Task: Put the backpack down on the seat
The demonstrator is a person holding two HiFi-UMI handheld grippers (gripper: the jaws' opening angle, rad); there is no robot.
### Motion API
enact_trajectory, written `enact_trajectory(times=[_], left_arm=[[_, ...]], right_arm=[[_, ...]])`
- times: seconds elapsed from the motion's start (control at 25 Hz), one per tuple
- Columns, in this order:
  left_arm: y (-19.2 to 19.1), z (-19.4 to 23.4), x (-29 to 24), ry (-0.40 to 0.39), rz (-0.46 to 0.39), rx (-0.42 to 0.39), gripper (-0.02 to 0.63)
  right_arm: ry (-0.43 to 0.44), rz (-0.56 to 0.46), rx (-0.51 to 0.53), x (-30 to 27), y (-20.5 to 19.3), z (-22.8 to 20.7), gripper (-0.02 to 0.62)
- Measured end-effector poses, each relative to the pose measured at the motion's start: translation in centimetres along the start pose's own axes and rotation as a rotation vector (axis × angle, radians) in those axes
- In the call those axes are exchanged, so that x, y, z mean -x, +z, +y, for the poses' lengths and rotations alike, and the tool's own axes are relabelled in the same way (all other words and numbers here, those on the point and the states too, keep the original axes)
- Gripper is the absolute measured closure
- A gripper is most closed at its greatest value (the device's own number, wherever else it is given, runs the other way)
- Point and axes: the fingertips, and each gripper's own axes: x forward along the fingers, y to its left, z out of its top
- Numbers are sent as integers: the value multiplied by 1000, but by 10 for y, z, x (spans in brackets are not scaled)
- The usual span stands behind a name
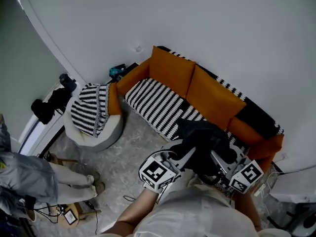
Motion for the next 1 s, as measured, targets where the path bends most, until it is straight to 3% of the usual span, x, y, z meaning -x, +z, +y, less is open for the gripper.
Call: enact_trajectory(times=[0.52, 1.0], left_arm=[[30, 54, -85, 29, -44, -16, 528], [22, 114, -122, -50, -15, 29, 528]], right_arm=[[46, -1, 48, -26, 34, -95, 506], [-44, 32, 13, -69, 30, -144, 506]])
